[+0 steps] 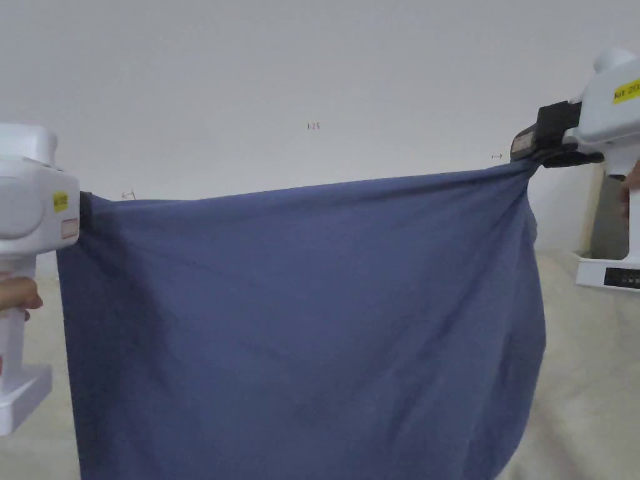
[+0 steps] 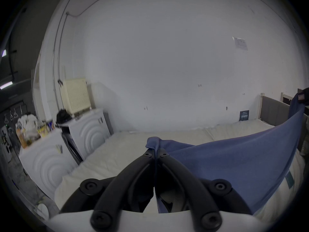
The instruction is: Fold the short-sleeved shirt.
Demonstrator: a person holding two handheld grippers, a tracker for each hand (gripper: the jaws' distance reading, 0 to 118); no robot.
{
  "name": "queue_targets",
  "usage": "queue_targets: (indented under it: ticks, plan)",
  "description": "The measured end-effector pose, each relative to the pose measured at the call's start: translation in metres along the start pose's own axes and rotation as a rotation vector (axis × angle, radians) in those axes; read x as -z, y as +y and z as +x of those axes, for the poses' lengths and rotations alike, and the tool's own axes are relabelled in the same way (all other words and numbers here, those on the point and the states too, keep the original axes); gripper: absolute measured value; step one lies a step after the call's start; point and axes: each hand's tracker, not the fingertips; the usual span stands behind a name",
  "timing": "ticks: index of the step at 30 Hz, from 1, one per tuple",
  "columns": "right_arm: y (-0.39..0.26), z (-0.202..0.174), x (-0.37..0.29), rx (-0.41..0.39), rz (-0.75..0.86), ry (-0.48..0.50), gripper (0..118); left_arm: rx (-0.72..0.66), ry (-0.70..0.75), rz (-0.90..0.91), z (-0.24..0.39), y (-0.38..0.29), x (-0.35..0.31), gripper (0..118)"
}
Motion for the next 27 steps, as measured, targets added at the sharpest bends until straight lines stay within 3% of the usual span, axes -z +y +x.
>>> queue_targets:
  ticks: [9,21,25,27]
  plan:
    - [0.079,-0.008,0.041,0.012,0.043,-0.046,5,-0.023,0.007,0.080,0.003,0.088,0.054,1]
    - [0.200,-0.043,0.091,-0.008,0.141,-0.020,5,-0.038,0.034,0.141,0.002,0.189,0.157,1]
    - [0.218,-0.046,0.108,0.022,0.158,-0.017,5,-0.170,0.043,0.168,-0.002,0.217,0.189,1]
    - [0.227,-0.038,0.130,0.023,0.152,-0.017,5,-0.113,0.059,0.155,0.004,0.221,0.205,1]
